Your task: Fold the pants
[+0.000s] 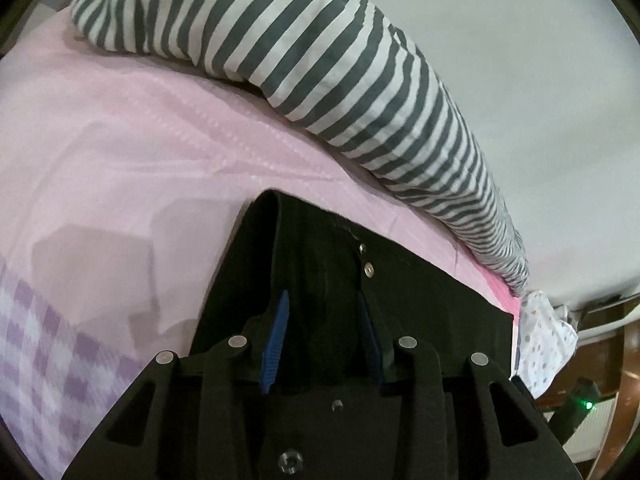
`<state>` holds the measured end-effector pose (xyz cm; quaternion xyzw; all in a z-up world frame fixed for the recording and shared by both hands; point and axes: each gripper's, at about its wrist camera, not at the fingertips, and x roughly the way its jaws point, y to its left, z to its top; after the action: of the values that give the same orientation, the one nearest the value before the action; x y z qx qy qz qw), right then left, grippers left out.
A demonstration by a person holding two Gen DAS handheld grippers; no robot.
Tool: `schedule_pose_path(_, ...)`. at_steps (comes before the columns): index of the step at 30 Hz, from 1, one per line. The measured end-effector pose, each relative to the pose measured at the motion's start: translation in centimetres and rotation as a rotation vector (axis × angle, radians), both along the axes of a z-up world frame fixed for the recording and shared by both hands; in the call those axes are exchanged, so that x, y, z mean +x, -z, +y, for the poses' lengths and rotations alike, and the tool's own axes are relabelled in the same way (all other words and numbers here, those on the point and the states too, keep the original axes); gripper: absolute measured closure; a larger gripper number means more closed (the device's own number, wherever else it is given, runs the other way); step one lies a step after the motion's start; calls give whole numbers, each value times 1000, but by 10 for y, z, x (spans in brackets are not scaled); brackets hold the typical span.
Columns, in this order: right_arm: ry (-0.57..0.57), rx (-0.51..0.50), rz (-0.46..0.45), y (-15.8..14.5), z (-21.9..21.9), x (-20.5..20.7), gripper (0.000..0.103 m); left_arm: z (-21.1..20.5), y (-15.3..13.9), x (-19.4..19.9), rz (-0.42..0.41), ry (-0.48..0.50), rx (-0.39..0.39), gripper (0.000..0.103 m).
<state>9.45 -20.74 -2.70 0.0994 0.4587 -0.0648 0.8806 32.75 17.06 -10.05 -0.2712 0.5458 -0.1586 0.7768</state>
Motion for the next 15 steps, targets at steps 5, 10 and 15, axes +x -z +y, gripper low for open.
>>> schedule_pose_path(5,-41,-17,10,9,5,29,1,6,0,10,-3,-6,-18,67)
schedule_pose_path(10,-75,-10,16,16,10,50,1,20,-2,7,-15,-3,-11,67)
schedule_pose_path(15,-88,-13,15,21,11,71,1,12,8,21,9,34,-36,67)
